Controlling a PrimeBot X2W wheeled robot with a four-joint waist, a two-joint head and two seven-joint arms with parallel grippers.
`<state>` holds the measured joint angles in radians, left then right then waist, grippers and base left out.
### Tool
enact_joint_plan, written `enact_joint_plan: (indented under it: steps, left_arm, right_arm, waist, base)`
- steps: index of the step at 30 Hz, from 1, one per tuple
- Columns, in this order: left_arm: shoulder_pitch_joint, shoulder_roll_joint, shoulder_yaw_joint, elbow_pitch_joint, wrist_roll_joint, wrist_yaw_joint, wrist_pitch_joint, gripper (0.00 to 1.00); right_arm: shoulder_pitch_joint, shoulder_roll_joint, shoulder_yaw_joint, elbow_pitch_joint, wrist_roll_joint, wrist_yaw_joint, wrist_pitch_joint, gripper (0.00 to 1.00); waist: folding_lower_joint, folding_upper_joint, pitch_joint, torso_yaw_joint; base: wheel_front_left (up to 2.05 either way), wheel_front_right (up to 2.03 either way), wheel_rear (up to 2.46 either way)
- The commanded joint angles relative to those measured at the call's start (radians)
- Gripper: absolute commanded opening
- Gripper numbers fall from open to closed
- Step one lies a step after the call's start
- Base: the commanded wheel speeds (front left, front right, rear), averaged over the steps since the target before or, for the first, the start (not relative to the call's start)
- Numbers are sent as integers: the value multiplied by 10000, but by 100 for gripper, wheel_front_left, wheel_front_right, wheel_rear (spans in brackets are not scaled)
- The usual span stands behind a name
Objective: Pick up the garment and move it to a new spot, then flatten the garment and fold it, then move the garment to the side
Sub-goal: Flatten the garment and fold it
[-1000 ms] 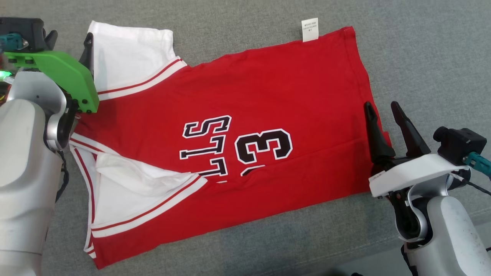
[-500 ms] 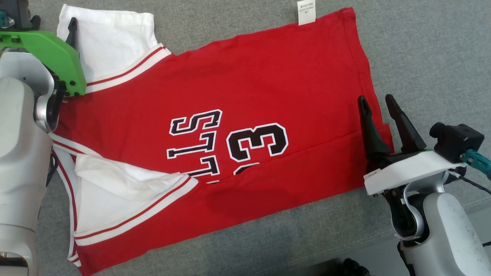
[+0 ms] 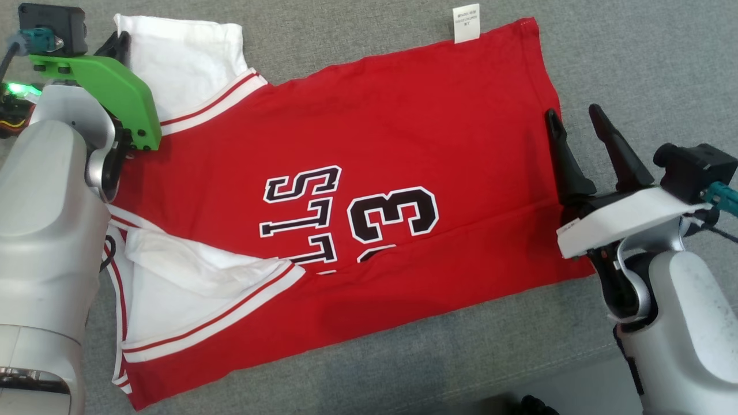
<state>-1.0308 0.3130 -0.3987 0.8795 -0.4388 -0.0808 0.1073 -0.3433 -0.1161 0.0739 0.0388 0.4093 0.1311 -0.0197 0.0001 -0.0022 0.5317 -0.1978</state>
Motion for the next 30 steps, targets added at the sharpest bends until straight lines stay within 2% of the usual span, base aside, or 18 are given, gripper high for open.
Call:
enact_joint_plan:
  steps: [1, 6, 8, 13, 20, 27, 28, 29, 30]
  left_arm:
    - [67, -102, -65, 87, -83, -83, -127, 0]
    - [93, -301, -160, -114, -213, -258, -812, 0]
    - [212, -378, -285, -423, -223, -340, -1383, 0]
    - [413, -504, -567, -959, -362, -429, -1804, 0]
    - [651, -566, -797, -1551, -561, -480, -1997, 0]
    - [790, -567, -904, -1759, -727, -473, -2088, 0]
    - [805, -560, -916, -1767, -718, -474, -2090, 0]
    - [820, -551, -923, -1771, -738, -474, -2094, 0]
    - [836, -541, -929, -1779, -753, -474, -2093, 0]
  right_arm:
    - [-322, -180, 15, 118, -193, -7, 104, 100]
    - [-1345, -878, 165, 824, -821, -7, 680, 100]
    - [-2035, -1256, 320, 1463, -901, -7, 1135, 100]
    - [-3215, -1749, 352, 2913, -1108, -7, 1705, 100]
    - [-4528, -2138, 586, 5101, -1291, -7, 2173, 100]
    - [-5267, -2305, 1028, 6439, -1003, -7, 2197, 100]
    - [-5332, -2323, 1090, 6589, -939, -7, 2207, 82]
    - [-5376, -2319, 1162, 6727, -878, -9, 2258, 50]
    - [-5408, -2316, 1224, 6843, -806, -9, 2269, 42]
  waist:
    - [-1, 22, -146, 156]
    - [-1, 22, -428, 565]
    - [-1, 22, -562, 858]
    - [-1, 22, -580, 1328]
    - [-1, 22, -405, 1813]
    - [-1, 22, -311, 2032]
    - [-1, 22, -306, 2046]
    - [-1, 22, -305, 2057]
    - [-1, 22, -309, 2061]
  base:
    - [0, 0, 0]
    - [0, 0, 0]
    - [0, 0, 0]
    - [0, 0, 0]
    - [0, 0, 0]
    - [0, 0, 0]
    - [0, 0, 0]
    - [0, 0, 0]
    - [0, 0, 0]
